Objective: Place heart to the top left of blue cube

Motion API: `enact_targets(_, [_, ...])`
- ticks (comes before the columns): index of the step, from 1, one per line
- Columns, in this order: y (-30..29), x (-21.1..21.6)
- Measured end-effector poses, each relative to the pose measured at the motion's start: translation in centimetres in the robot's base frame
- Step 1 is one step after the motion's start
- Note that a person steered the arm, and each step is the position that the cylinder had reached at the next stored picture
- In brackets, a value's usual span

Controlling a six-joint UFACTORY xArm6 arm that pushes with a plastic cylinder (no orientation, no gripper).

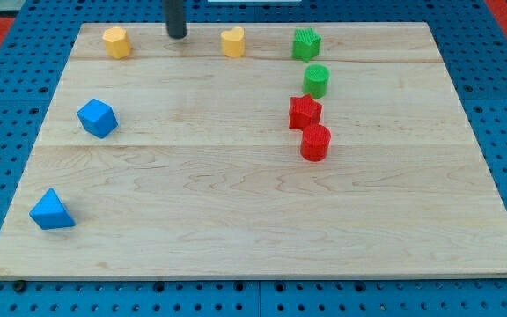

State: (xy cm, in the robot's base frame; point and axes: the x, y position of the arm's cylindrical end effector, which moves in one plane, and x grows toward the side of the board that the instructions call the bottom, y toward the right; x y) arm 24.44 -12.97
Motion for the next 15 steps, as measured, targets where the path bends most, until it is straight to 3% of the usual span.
enact_targets(1, [0.8,-0.4])
enact_targets(2, [4.1,-4.9])
enact_targets(3, [8.4,-4.6])
enact_targets(4, [9.1,-1.8])
enact_targets(7, [14.0,0.0])
enact_targets(9, [11.5,4.6])
enact_targets(13, [-4.2,7.3])
enact_targets(15, [-4.8,9.3])
